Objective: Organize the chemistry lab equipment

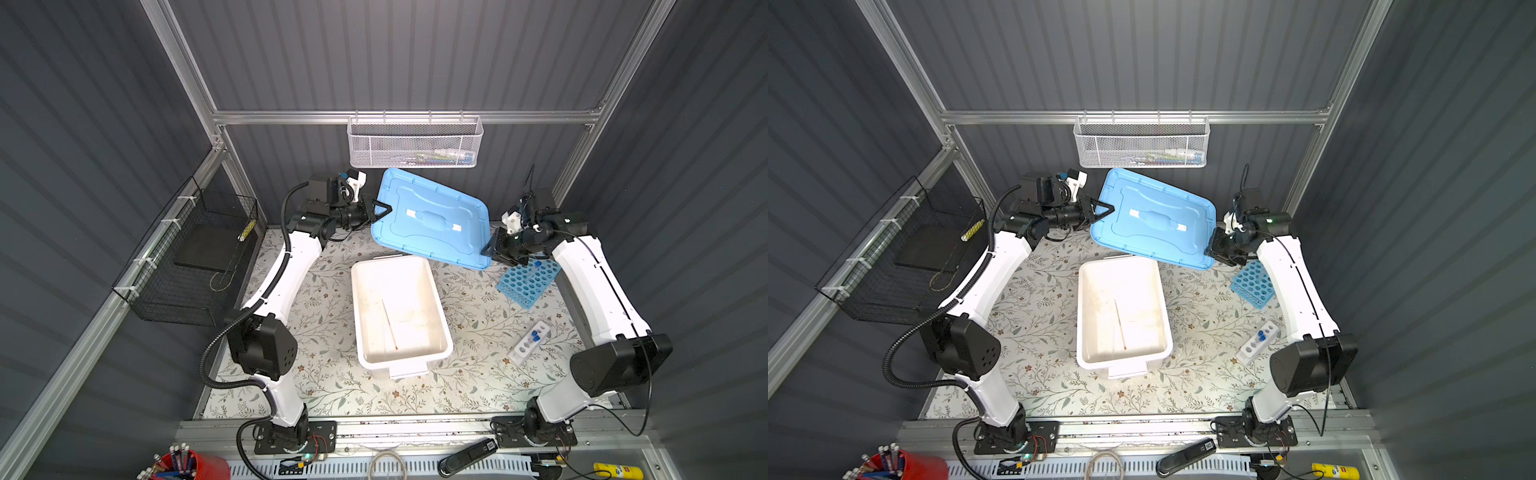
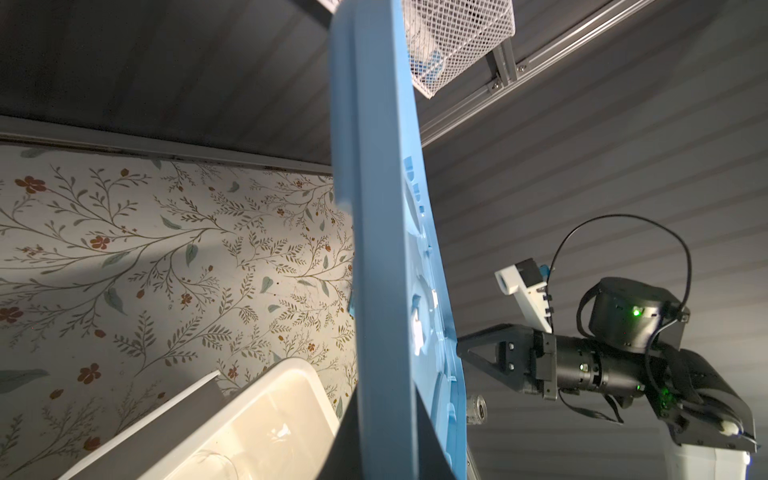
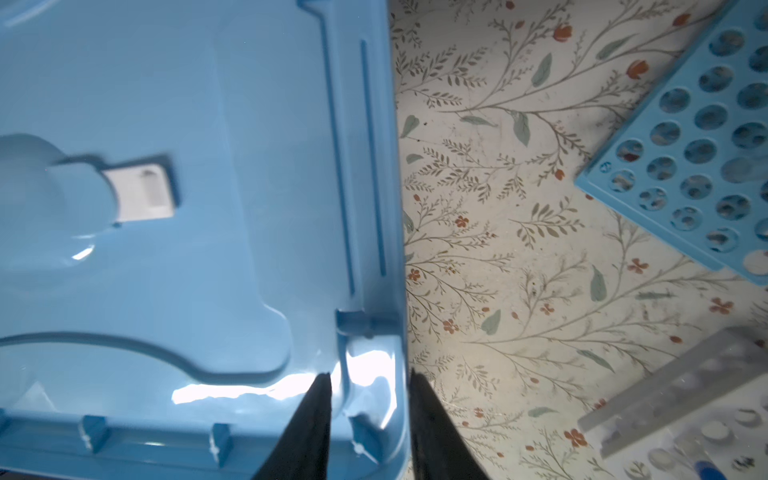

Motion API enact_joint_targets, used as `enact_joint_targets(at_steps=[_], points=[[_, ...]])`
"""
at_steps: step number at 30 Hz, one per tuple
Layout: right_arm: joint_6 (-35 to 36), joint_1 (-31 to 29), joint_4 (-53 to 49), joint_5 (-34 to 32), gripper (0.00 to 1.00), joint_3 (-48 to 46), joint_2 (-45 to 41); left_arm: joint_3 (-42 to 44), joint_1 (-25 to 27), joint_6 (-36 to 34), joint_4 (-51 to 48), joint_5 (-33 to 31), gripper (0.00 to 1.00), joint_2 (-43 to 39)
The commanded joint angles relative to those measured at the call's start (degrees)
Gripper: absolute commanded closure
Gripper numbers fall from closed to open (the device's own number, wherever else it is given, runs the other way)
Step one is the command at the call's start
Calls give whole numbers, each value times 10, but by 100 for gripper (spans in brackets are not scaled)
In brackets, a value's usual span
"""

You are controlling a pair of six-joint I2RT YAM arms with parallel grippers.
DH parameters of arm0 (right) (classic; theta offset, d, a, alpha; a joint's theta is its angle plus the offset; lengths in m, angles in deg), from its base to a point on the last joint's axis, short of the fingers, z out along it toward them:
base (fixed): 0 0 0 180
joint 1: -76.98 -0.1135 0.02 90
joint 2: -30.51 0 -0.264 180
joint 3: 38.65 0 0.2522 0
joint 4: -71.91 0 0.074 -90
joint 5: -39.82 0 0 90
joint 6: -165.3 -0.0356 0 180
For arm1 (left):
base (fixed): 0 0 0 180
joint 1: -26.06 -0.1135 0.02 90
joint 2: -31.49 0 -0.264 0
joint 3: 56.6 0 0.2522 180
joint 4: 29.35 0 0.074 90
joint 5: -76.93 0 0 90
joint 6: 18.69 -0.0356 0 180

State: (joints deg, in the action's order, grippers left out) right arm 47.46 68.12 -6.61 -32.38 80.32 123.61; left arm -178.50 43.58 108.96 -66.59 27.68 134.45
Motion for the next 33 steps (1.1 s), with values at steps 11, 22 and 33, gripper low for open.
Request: enact_joint_targets(at_steps=[11, 22, 33], points=[[-61, 20, -32, 6, 36, 142, 39, -139, 3, -248, -241, -44, 100, -59], [-136, 48, -24, 148, 31, 143, 9, 5, 3, -392, -131, -173, 100, -192], [-237, 43, 40, 248, 27, 152, 10, 165, 9, -487, 138, -233, 100, -292]])
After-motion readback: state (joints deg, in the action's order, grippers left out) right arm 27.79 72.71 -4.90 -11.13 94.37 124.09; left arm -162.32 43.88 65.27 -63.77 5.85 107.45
